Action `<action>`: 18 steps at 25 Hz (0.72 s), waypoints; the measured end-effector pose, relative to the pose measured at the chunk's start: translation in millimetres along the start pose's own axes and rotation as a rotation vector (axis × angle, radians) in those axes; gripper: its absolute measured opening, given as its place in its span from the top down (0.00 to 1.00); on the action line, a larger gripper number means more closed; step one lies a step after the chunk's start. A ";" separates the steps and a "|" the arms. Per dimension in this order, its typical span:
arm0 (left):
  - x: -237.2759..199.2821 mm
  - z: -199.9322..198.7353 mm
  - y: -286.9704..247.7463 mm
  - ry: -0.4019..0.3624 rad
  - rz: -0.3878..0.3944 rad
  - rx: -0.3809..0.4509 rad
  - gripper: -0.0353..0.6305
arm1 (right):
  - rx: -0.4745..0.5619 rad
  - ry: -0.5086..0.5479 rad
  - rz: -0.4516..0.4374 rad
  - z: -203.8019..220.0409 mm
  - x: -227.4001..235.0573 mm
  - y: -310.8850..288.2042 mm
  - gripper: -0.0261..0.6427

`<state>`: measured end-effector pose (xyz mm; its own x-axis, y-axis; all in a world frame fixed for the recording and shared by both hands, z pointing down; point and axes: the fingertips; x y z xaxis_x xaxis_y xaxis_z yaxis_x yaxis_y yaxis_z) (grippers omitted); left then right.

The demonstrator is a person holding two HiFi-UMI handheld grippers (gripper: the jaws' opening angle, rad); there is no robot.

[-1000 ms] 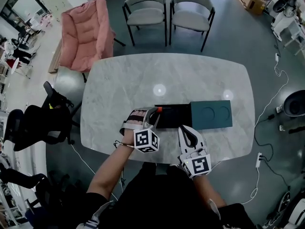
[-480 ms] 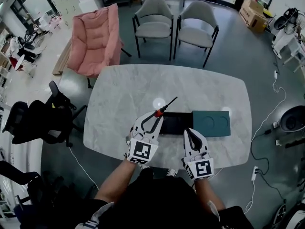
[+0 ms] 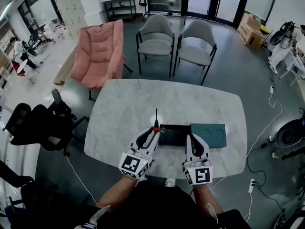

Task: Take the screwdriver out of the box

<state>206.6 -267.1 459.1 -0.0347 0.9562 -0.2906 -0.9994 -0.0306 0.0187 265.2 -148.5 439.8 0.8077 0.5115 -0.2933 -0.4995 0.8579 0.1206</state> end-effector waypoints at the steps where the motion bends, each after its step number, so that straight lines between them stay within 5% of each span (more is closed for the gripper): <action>1: 2.1 -0.9 1.5 -0.001 0.008 0.005 0.81 | -0.006 0.011 0.004 -1.7 0.9 -0.3 0.93; 18: 12.5 -16.7 10.2 -0.038 0.021 0.051 0.81 | 0.006 0.057 0.004 -22.1 2.8 3.6 0.93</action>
<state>195.8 -260.3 439.7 -0.0545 0.9658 -0.2535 -0.9966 -0.0368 0.0738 258.8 -145.0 418.4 0.7864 0.5114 -0.3464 -0.5006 0.8562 0.1277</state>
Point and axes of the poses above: the fingertips, and each gripper's own axes: y backward along the fingers, x to its right, z out of its underside, and after that the axes turned 13 degrees about y, right-handed
